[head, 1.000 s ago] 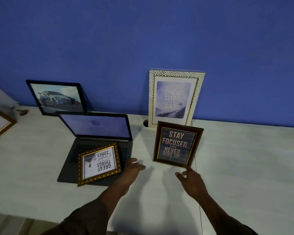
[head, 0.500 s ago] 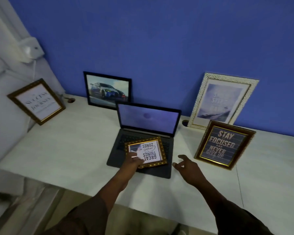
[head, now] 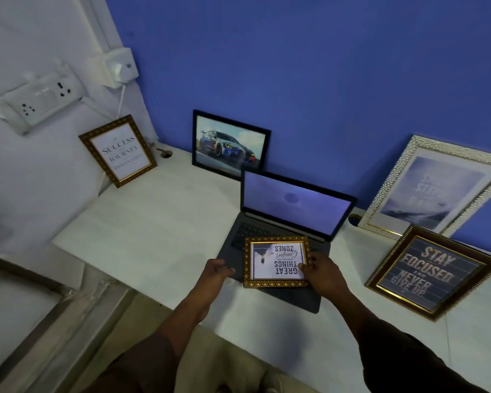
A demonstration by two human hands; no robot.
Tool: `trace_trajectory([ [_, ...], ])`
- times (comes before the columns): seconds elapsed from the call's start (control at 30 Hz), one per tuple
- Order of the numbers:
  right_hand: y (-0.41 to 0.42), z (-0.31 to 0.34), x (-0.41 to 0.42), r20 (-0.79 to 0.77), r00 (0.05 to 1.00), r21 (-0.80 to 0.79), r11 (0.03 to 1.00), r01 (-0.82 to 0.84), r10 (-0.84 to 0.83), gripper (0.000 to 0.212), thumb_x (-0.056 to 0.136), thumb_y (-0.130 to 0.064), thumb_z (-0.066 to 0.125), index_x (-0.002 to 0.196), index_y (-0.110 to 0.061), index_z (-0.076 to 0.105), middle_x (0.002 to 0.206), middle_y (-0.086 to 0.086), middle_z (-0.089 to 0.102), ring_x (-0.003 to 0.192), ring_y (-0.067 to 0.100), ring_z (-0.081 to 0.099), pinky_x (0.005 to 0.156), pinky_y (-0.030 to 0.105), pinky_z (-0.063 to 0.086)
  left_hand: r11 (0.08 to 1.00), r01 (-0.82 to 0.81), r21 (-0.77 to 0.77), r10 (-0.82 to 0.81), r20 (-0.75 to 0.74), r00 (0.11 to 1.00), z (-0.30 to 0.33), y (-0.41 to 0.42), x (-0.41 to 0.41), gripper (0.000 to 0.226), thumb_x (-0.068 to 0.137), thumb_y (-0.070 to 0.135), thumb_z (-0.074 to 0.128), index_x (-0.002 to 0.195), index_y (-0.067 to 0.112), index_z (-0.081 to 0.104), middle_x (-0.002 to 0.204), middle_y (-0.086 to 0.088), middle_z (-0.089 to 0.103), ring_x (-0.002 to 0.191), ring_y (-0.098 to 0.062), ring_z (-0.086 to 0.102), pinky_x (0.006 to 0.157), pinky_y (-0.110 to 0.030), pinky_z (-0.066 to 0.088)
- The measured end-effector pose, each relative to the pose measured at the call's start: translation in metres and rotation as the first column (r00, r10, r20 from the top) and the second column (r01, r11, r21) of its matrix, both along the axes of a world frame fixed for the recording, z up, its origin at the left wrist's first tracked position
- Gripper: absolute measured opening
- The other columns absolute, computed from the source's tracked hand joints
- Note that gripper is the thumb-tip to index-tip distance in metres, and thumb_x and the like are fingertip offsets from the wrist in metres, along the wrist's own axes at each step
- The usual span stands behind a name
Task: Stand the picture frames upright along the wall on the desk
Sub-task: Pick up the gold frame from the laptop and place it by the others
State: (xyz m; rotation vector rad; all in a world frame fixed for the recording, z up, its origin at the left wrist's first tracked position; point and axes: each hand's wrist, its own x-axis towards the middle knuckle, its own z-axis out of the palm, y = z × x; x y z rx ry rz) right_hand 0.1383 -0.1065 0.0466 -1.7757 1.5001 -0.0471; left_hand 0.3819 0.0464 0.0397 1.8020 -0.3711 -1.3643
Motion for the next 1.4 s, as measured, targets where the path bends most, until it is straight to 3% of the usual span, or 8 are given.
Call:
trace_trajectory([
  [0.27, -0.032, -0.027, -0.007, 0.005, 1.000, 0.092, 0.995, -0.031, 0.030, 0.042, 0.096, -0.033, 0.065, 0.135, -0.019, 0.058, 0.132, 0.007, 0.068, 0.118, 0.026, 0.066, 0.099, 0.041, 0.055, 0.993, -0.014, 0.120, 0.014, -0.004, 1.000, -0.016, -0.035, -0.025, 0.046, 0.092, 0.028, 0.066, 0.134, 0.015, 0.052, 0.131, -0.010, 0.060, 0.119, -0.023, 0.054, 0.101, -0.038, 0.041],
  [0.4, -0.044, -0.041, -0.011, 0.002, 0.993, 0.131, 0.985, -0.114, 0.114, 0.048, 0.097, -0.033, 0.064, 0.141, -0.019, 0.054, 0.138, 0.007, 0.065, 0.125, 0.028, 0.063, 0.104, 0.044, 0.052, 0.992, -0.002, 0.124, 0.005, -0.017, 1.000, -0.021, -0.048, -0.044, 0.020, 0.095, 0.019, 0.065, 0.115, 0.017, 0.062, 0.102, 0.004, 0.066, 0.091, -0.005, 0.059, 0.080, -0.027, 0.043],
  [0.7, -0.060, -0.059, -0.001, 0.065, 0.995, 0.110, 0.991, -0.078, 0.071, 0.064, 0.095, -0.027, 0.069, 0.150, -0.017, 0.039, 0.138, 0.009, 0.062, 0.120, 0.031, 0.066, 0.093, 0.042, 0.055, 0.984, -0.101, 0.148, 0.105, -0.015, 0.994, -0.033, -0.065, -0.050, 0.024, 0.093, 0.015, 0.070, 0.115, 0.014, 0.060, 0.106, -0.002, 0.070, 0.091, -0.008, 0.064, 0.066, -0.016, 0.044],
  [0.87, -0.078, -0.052, 0.011, 0.352, 0.922, 0.270, 0.961, 0.065, -0.162, 0.026, 0.094, -0.016, 0.070, 0.119, -0.021, 0.064, 0.110, -0.001, 0.074, 0.089, 0.017, 0.075, 0.077, 0.036, 0.062, 0.989, -0.069, 0.134, 0.067, 0.025, 0.997, -0.030, -0.067, -0.047, 0.028, 0.093, 0.012, 0.067, 0.120, 0.013, 0.066, 0.101, 0.001, 0.072, 0.088, -0.007, 0.066, 0.063, -0.016, 0.047],
  [1.07, -0.086, -0.020, 0.035, 0.471, 0.881, 0.247, 0.966, -0.082, -0.045, 0.013, 0.097, -0.015, 0.066, 0.108, -0.017, 0.072, 0.097, 0.000, 0.079, 0.081, 0.012, 0.078, 0.071, 0.031, 0.065, 0.993, -0.009, 0.115, -0.021, 0.251, 0.968, -0.004, -0.077, -0.033, 0.027, 0.086, 0.026, 0.069, 0.113, 0.021, 0.065, 0.109, -0.003, 0.071, 0.096, -0.018, 0.069, 0.072, -0.029, 0.056],
  [1.2, -0.086, 0.012, 0.060, 0.498, 0.846, 0.138, 0.946, -0.294, 0.191, 0.016, 0.095, -0.021, 0.069, 0.109, -0.018, 0.074, 0.098, 0.000, 0.080, 0.086, 0.013, 0.078, 0.079, 0.042, 0.065, 0.999, 0.053, -0.003, -0.042, 0.578, 0.815, 0.044, -0.088, -0.015, 0.053, 0.093, 0.027, 0.067, 0.141, 0.017, 0.046, 0.129, 0.002, 0.055, 0.120, -0.015, 0.054, 0.091, -0.028, 0.049],
  [1.3, -0.079, 0.039, 0.084, 0.498, 0.798, 0.070, 0.901, -0.428, 0.340, 0.018, 0.092, -0.020, 0.072, 0.110, -0.019, 0.076, 0.097, -0.002, 0.081, 0.088, 0.013, 0.078, 0.082, 0.041, 0.064, 0.967, 0.253, -0.037, -0.117, 0.816, 0.566, 0.073, -0.082, 0.003, 0.062, 0.091, 0.028, 0.063, 0.149, 0.022, 0.040, 0.151, -0.002, 0.045, 0.138, -0.019, 0.043, 0.113, -0.038, 0.041],
  [1.4, -0.066, 0.062, 0.113, 0.485, 0.738, 0.015, 0.839, -0.544, 0.469, 0.013, 0.088, -0.022, 0.077, 0.101, -0.023, 0.081, 0.095, -0.003, 0.081, 0.088, 0.015, 0.077, 0.084, 0.039, 0.063, 0.871, 0.479, 0.109, -0.264, 0.926, 0.269, 0.095, -0.072, 0.024, 0.054, 0.091, 0.034, 0.058, 0.142, 0.021, 0.049, 0.145, -0.003, 0.054, 0.130, -0.020, 0.051, 0.110, -0.036, 0.043],
])
